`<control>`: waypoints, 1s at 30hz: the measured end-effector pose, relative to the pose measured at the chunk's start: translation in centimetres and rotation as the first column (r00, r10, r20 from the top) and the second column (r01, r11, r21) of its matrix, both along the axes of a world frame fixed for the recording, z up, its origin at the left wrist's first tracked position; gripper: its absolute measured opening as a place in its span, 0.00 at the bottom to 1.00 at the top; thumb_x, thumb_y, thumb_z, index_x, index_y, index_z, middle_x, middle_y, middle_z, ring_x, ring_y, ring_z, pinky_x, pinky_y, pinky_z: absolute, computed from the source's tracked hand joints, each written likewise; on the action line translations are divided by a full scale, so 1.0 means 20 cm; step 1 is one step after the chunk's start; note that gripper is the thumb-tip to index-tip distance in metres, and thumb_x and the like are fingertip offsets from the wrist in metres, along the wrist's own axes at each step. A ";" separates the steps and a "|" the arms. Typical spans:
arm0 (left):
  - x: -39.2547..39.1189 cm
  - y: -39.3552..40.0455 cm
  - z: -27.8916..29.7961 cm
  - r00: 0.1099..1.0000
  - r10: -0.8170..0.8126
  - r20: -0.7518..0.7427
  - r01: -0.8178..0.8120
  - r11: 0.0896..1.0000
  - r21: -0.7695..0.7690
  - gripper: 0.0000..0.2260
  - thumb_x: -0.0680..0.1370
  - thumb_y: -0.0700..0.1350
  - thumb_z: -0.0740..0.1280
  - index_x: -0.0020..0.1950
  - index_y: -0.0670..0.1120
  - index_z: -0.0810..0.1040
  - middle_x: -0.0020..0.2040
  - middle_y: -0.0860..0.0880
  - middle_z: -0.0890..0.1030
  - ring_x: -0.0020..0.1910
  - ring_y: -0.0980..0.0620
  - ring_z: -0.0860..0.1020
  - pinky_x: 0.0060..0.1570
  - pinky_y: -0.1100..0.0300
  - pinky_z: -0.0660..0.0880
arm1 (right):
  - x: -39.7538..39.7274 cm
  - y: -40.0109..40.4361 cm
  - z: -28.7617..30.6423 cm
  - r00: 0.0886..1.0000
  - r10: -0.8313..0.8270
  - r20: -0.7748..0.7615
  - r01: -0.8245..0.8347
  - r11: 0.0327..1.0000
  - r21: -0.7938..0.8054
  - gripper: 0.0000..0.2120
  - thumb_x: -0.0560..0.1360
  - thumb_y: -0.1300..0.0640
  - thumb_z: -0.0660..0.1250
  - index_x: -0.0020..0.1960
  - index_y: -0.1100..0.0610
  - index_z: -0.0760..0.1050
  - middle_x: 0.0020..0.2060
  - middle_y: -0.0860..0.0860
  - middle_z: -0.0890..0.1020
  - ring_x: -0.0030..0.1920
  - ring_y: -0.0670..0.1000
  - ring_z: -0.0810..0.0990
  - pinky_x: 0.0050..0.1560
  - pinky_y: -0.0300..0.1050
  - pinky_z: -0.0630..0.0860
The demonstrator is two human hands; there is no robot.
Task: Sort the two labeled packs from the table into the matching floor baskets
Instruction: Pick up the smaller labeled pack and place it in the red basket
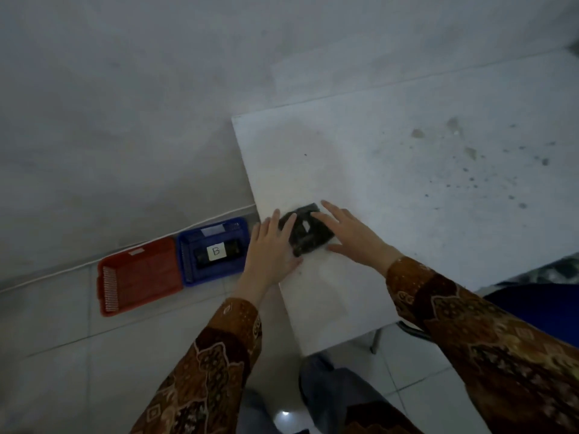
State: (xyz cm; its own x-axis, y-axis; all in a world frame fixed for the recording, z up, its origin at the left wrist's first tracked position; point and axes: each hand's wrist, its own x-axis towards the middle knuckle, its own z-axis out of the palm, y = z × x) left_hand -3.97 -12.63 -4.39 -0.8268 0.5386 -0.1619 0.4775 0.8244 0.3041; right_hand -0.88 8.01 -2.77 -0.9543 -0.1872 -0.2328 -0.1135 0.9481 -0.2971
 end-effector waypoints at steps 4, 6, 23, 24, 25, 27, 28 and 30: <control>-0.06 0.08 -0.06 1.000 0.028 0.012 -0.028 1.000 -0.012 0.38 0.71 0.64 0.63 0.76 0.49 0.57 0.74 0.41 0.64 0.72 0.40 0.64 0.74 0.40 0.53 | -0.08 0.07 -0.05 0.997 0.081 0.017 -0.078 0.989 -0.122 0.32 0.74 0.56 0.68 0.74 0.53 0.59 0.75 0.55 0.62 0.67 0.58 0.67 0.69 0.52 0.67; -0.08 0.09 -0.05 0.999 0.051 0.004 -0.052 0.997 0.064 0.37 0.69 0.62 0.66 0.74 0.47 0.62 0.69 0.42 0.70 0.68 0.41 0.68 0.73 0.42 0.54 | -0.11 0.09 -0.04 0.995 0.090 0.042 -0.079 0.976 -0.202 0.28 0.76 0.57 0.66 0.73 0.54 0.61 0.74 0.55 0.63 0.68 0.57 0.67 0.70 0.51 0.65; -0.22 0.12 0.55 0.880 0.230 0.414 -0.468 0.565 0.680 0.07 0.79 0.46 0.64 0.51 0.46 0.80 0.44 0.48 0.84 0.46 0.49 0.82 0.48 0.50 0.78 | -0.34 0.29 0.63 0.967 0.165 0.193 -0.043 0.855 -0.516 0.12 0.79 0.55 0.61 0.58 0.60 0.74 0.51 0.54 0.81 0.49 0.53 0.81 0.50 0.45 0.79; -0.20 0.12 0.55 0.858 0.229 0.459 -0.506 0.527 0.683 0.07 0.78 0.46 0.65 0.55 0.47 0.78 0.46 0.48 0.83 0.47 0.49 0.81 0.48 0.53 0.78 | -0.34 0.30 0.64 0.966 0.148 0.214 -0.003 0.831 -0.557 0.13 0.79 0.56 0.61 0.60 0.61 0.73 0.53 0.56 0.81 0.50 0.54 0.81 0.52 0.47 0.80; -0.18 0.12 0.56 0.838 0.222 0.498 -0.537 0.493 0.684 0.10 0.78 0.46 0.65 0.58 0.48 0.77 0.49 0.47 0.83 0.49 0.48 0.81 0.49 0.54 0.78 | -0.33 0.29 0.65 0.963 0.138 0.233 0.028 0.804 -0.594 0.13 0.79 0.56 0.60 0.60 0.62 0.73 0.54 0.57 0.81 0.51 0.55 0.81 0.54 0.48 0.80; -0.14 0.12 0.58 0.826 0.187 0.532 -0.553 0.454 0.699 0.16 0.76 0.47 0.67 0.63 0.50 0.73 0.57 0.44 0.80 0.55 0.46 0.80 0.53 0.51 0.79 | -0.33 0.28 0.67 0.956 0.151 0.251 0.038 0.784 -0.619 0.13 0.79 0.57 0.60 0.61 0.61 0.74 0.54 0.57 0.81 0.52 0.55 0.81 0.53 0.46 0.79; -0.13 0.13 0.60 0.829 0.157 0.537 -0.543 0.452 0.707 0.18 0.75 0.48 0.68 0.65 0.51 0.72 0.59 0.43 0.79 0.56 0.46 0.79 0.53 0.51 0.80 | -0.34 0.26 0.68 0.951 0.170 0.258 0.022 0.794 -0.607 0.13 0.79 0.56 0.60 0.60 0.60 0.74 0.54 0.56 0.81 0.52 0.55 0.81 0.53 0.45 0.79; -0.13 0.14 0.65 0.838 0.091 0.538 -0.502 0.512 0.697 0.20 0.74 0.48 0.69 0.66 0.51 0.71 0.57 0.44 0.80 0.54 0.47 0.80 0.50 0.53 0.81 | -0.35 0.23 0.70 0.933 0.215 0.287 -0.013 0.820 -0.572 0.12 0.79 0.56 0.61 0.58 0.59 0.76 0.52 0.56 0.82 0.52 0.54 0.80 0.53 0.46 0.79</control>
